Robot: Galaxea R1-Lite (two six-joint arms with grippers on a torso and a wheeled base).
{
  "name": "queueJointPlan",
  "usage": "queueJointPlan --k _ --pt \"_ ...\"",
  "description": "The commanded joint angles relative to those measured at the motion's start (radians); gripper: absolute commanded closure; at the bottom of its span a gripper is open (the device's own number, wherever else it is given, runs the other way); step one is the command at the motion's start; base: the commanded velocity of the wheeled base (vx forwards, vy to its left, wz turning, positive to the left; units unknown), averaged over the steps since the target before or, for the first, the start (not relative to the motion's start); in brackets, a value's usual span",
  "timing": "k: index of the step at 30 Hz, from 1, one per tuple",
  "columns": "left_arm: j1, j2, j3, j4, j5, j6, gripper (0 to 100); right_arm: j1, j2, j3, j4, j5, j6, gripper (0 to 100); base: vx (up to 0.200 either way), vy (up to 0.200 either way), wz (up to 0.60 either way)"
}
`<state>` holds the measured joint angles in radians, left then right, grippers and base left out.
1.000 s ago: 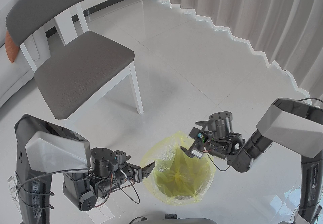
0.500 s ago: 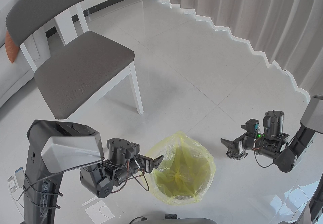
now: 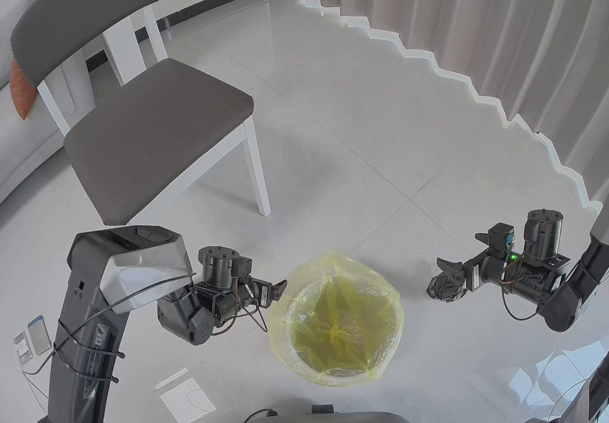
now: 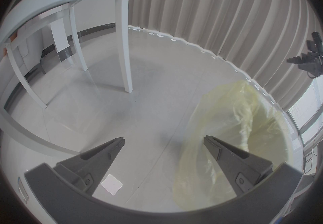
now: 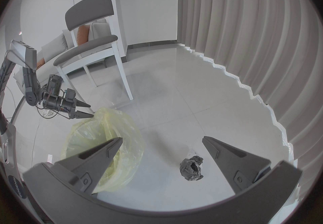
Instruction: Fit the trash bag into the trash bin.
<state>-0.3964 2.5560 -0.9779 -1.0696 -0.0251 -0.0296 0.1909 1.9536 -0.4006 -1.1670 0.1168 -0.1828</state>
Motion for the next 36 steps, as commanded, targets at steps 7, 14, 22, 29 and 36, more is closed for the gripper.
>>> queueJointPlan --k 7,14,22,29,36 --pt "-0.015 0.056 -0.147 0.129 0.001 -0.001 0 0.001 0.002 0.054 -0.013 0.0 -0.014 0 0.0 0.0 0.0" --pt "0.016 0.023 -0.108 0.088 -0.001 -0.032 0 0.005 0.047 0.106 -0.02 0.0 -0.015 0 0.0 0.0 0.0" --pt "-0.041 -0.026 -0.183 0.083 -0.013 -0.085 0 0.007 0.166 0.192 -0.258 0.0 -0.015 0 0.0 0.0 0.0" --pt "-0.107 -0.002 -0.298 0.155 -0.016 -0.107 0 0.005 0.203 0.246 -0.35 0.0 -0.015 0 0.0 0.0 0.0" --pt "-0.141 0.006 -0.321 0.16 -0.018 -0.127 0 -0.001 0.195 0.261 -0.365 0.0 -0.015 0 0.0 0.0 0.0"
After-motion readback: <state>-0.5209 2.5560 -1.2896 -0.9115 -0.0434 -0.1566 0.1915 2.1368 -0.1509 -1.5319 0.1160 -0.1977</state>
